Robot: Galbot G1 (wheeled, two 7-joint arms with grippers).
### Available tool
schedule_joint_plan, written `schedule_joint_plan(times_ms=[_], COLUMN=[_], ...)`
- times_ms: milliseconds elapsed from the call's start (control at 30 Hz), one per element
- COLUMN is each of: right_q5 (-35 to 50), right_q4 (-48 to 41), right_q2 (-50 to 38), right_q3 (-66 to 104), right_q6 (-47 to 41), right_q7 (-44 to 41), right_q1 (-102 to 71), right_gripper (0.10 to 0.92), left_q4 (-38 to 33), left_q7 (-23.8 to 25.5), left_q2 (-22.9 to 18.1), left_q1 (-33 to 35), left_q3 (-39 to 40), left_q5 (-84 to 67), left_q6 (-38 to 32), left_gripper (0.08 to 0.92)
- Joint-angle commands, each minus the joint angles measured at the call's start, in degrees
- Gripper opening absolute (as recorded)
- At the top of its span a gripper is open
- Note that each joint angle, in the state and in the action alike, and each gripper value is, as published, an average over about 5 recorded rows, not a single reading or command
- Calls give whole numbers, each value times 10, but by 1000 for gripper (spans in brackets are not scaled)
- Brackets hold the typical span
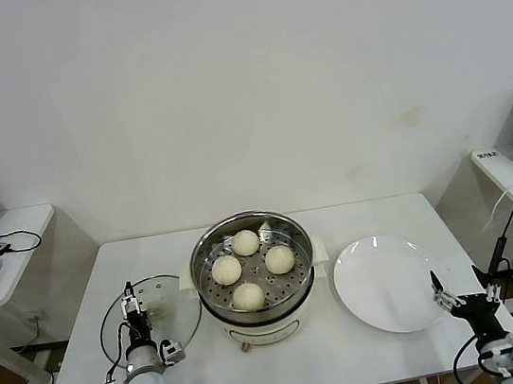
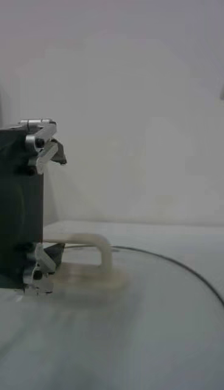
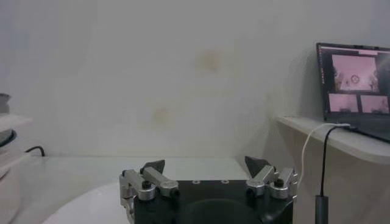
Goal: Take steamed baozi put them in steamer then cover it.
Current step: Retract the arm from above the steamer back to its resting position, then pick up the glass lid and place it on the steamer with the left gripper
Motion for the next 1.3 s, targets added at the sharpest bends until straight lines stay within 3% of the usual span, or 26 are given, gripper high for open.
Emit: schedule_joint_plan(times_ms=[33,267,1000,1300], right_q5=[-1,-2,-2,-1], right_q4=[0,1,8,13], right_q2=[0,2,14,19], right_q3=[1,3,19,19], right_q6=[1,2,1,3], right_q7=[-1,-2,-4,-5], right_q1=[-1,-4,-19,-19], right_gripper=[823,823,823,823], left_q4=[31,46,23,-94], left_q7=[-17,-34,-62,-66], left_q2=[1,4,41,74], left_q1=[-16,-8,11,63], left_q3=[-6,-8,-16,-39], left_q5=[-10,-17,-43,-19], left_q6=[-15,-49,-91,-133], left_gripper=[823,774,160,139])
